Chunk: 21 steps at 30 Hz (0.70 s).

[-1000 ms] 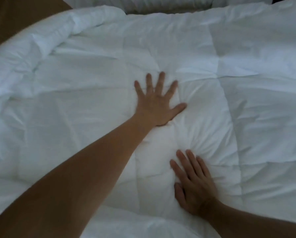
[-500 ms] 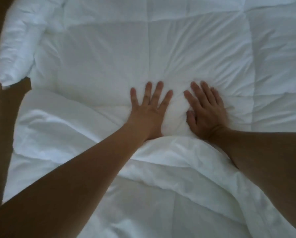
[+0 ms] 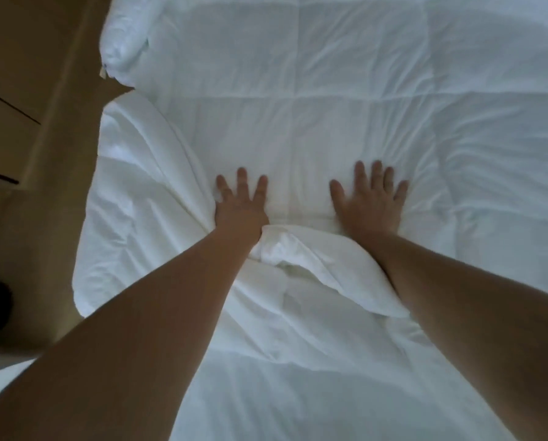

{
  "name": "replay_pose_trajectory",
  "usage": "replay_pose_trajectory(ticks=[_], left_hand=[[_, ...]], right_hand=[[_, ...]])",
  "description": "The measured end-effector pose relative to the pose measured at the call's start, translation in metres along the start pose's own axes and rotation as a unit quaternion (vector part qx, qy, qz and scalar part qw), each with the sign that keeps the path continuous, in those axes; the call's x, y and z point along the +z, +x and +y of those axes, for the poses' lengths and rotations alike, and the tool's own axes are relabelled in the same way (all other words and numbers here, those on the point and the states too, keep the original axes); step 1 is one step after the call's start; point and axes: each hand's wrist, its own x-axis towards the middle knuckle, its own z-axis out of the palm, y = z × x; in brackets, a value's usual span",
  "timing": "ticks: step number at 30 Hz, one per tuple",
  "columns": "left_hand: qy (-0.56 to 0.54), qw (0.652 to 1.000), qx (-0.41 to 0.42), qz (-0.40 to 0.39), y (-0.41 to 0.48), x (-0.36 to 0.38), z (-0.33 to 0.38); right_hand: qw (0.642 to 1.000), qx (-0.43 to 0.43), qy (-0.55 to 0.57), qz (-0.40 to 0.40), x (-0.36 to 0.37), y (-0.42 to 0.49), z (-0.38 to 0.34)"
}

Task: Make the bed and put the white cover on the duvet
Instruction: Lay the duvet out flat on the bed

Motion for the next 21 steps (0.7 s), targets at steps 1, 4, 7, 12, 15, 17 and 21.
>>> replay_pose_trajectory(ticks=[1, 4, 7, 12, 15, 17, 21], left_hand=[[0.015, 1.000, -0.003, -0.007, -0.026, 0.005, -0.005], [0.029, 0.998, -0.026, -0.048, -0.102, 0.037, -0.024], [-0.069, 0.991, -0.081, -0.078, -0.168, 0.076, -0.042], [-0.127, 0.971, -0.152, -0.131, -0.258, 0.138, -0.067], [-0.117, 0.969, -0.166, -0.139, -0.307, 0.183, -0.060], [-0.134, 0.964, -0.177, -0.148, -0.341, 0.209, -0.039], [-0.159, 0.957, -0.197, -0.144, -0.390, 0.250, 0.025]], right_hand=[[1.000, 0.000, 0.001, -0.012, 0.002, -0.034, -0.003], [0.999, -0.012, -0.011, -0.044, 0.010, -0.138, -0.002], [0.997, -0.023, -0.036, -0.071, 0.018, -0.222, 0.011], [0.991, -0.027, -0.053, -0.118, 0.031, -0.330, 0.050], [0.986, -0.039, -0.064, -0.146, 0.044, -0.391, 0.077], [0.982, -0.065, -0.072, -0.162, 0.051, -0.425, 0.092], [0.981, -0.101, -0.080, -0.147, 0.054, -0.470, 0.138]])
